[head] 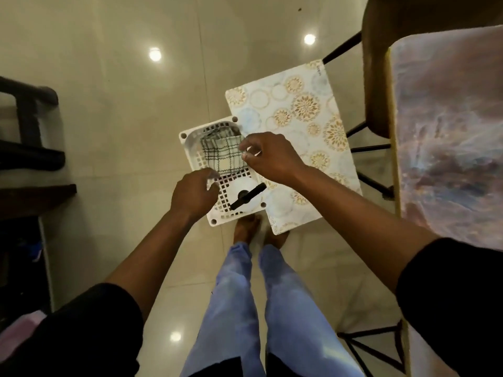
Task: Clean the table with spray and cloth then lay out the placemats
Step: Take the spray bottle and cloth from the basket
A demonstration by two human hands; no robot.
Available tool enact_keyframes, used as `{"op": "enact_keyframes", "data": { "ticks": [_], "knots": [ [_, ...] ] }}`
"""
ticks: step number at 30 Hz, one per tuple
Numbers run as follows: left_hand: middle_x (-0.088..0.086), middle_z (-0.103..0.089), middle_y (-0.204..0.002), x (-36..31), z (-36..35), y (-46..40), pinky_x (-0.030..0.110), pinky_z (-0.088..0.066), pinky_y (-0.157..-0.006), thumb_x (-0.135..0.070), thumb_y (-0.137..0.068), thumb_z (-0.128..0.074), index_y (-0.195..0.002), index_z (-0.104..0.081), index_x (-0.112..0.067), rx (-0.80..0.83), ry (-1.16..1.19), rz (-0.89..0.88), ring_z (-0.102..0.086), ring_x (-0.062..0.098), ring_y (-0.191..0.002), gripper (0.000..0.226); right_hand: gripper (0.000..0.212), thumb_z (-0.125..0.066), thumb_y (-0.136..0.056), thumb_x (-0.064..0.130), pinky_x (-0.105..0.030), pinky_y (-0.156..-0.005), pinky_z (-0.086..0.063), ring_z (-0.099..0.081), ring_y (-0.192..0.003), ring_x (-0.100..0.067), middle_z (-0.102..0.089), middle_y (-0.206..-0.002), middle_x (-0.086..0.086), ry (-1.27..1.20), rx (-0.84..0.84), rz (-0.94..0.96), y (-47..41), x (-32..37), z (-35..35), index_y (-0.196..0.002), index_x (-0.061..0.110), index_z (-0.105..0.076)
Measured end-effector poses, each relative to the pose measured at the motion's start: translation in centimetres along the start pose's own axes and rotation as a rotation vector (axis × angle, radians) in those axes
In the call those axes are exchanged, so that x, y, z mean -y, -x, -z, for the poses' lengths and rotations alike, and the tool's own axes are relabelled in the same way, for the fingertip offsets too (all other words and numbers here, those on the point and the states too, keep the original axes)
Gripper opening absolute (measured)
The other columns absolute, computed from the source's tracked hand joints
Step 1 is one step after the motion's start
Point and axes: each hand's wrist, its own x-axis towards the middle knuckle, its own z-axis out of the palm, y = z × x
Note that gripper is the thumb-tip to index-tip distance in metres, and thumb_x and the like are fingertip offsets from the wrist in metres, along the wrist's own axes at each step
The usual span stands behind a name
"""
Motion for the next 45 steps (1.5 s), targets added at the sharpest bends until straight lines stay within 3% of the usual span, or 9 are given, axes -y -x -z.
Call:
{"op": "enact_keyframes", "data": {
  "ticks": [3,5,10,16,25,30,35,41,45],
  "knots": [
    [0.01,-0.068,-0.148,0.8,-2.3,-2.1,0.045,-0.049,-0.103,-0.021,-0.103,-0.069,-0.145,-0.067,-0.017,-0.066,-0.077,0.006,-0.063,0.038,-0.133,0.042,0.026,-0.065,-0.092,0.032,-0.032,-0.089,-0.053,-0.068,-0.101,-0.014,-0.073,-0.114,0.006,0.111,0.092,0.04,-3.8,-1.9,-2.5,-0.117,0.03,-0.071],
    [0.013,-0.066,-0.144,1.3,-3.7,-3.7,0.049,-0.052,-0.095,-0.026,-0.1,-0.075,-0.147,-0.062,-0.016,-0.101,-0.123,0.016,-0.064,0.042,-0.127,0.05,0.031,-0.066,-0.092,0.031,-0.035,-0.095,-0.052,-0.065,-0.112,-0.018,-0.07,-0.125,0.005,0.219,0.142,0.097,-5.8,-2.9,-3.9,-0.122,0.032,-0.069],
    [0.016,-0.061,-0.123,2.4,-6.4,-6.3,0.047,-0.05,-0.069,-0.032,-0.089,-0.083,-0.129,-0.057,-0.013,-0.183,-0.234,0.067,-0.065,0.045,-0.097,0.051,0.037,-0.066,-0.089,0.025,-0.038,-0.095,-0.053,-0.06,-0.12,-0.019,-0.068,-0.129,0.007,0.423,0.246,0.237,-9.0,-4.6,-6.3,-0.124,0.036,-0.07],
    [0.016,-0.07,-0.104,3.2,-7.3,-7.4,0.046,-0.05,-0.064,-0.027,-0.089,-0.08,-0.124,-0.057,-0.012,-0.297,-0.173,0.07,-0.066,0.046,-0.085,0.044,0.041,-0.073,-0.087,0.035,-0.037,-0.09,-0.051,-0.053,-0.123,-0.022,-0.065,-0.13,0.006,0.506,0.181,0.4,-9.3,-5.9,-7.4,-0.127,0.027,-0.069],
    [0.002,-0.076,-0.082,0.5,-4.7,-7.7,0.032,-0.047,-0.076,-0.026,-0.085,-0.075,-0.101,-0.072,-0.021,-0.386,0.135,0.105,-0.071,0.027,-0.078,0.017,0.081,-0.074,-0.075,0.053,-0.045,-0.094,-0.051,-0.051,-0.121,-0.03,-0.057,-0.134,-0.004,0.566,0.124,0.39,-10.5,-6.6,-8.9,-0.145,0.022,-0.05],
    [-0.015,-0.067,-0.071,-1.1,-3.5,-8.1,0.024,-0.048,-0.075,-0.023,-0.086,-0.076,-0.098,-0.076,-0.025,-0.395,0.271,0.178,-0.068,0.008,-0.071,0.012,0.079,-0.077,-0.069,0.055,-0.042,-0.082,-0.052,-0.053,-0.118,-0.033,-0.056,-0.127,-0.008,0.629,0.041,0.392,-11.5,-6.6,-10.3,-0.14,0.027,-0.054],
    [-0.018,-0.072,-0.078,-0.4,-3.8,-7.4,0.013,-0.052,-0.073,-0.018,-0.089,-0.079,-0.102,-0.076,-0.031,-0.38,0.435,0.24,-0.07,-0.006,-0.072,0.019,0.063,-0.074,-0.078,0.039,-0.043,-0.078,-0.049,-0.054,-0.113,-0.035,-0.058,-0.122,-0.012,0.636,-0.085,0.412,-11.3,-6.9,-11.3,-0.136,0.023,-0.058],
    [-0.012,-0.081,-0.104,2.2,-4.6,-4.8,0.047,-0.065,-0.096,-0.01,-0.091,-0.06,-0.105,-0.067,-0.044,-0.342,0.614,0.208,-0.078,0.008,-0.097,0.038,0.049,-0.065,-0.088,0.034,-0.045,-0.081,-0.051,-0.054,-0.116,-0.034,-0.059,-0.119,-0.011,0.484,-0.073,0.397,-11.5,-6.4,-11.0,-0.135,0.021,-0.064],
    [-0.022,-0.071,-0.125,4.2,-4.6,-2.6,0.035,-0.057,-0.107,-0.012,-0.078,-0.051,-0.122,-0.066,-0.038,-0.067,0.471,-0.021,-0.066,-0.001,-0.114,0.054,0.037,-0.063,-0.092,0.026,-0.04,-0.082,-0.048,-0.054,-0.107,-0.031,-0.058,-0.112,-0.009,0.242,-0.06,0.308,-10.9,-5.2,-8.8,-0.128,0.017,-0.069]
  ]
}}
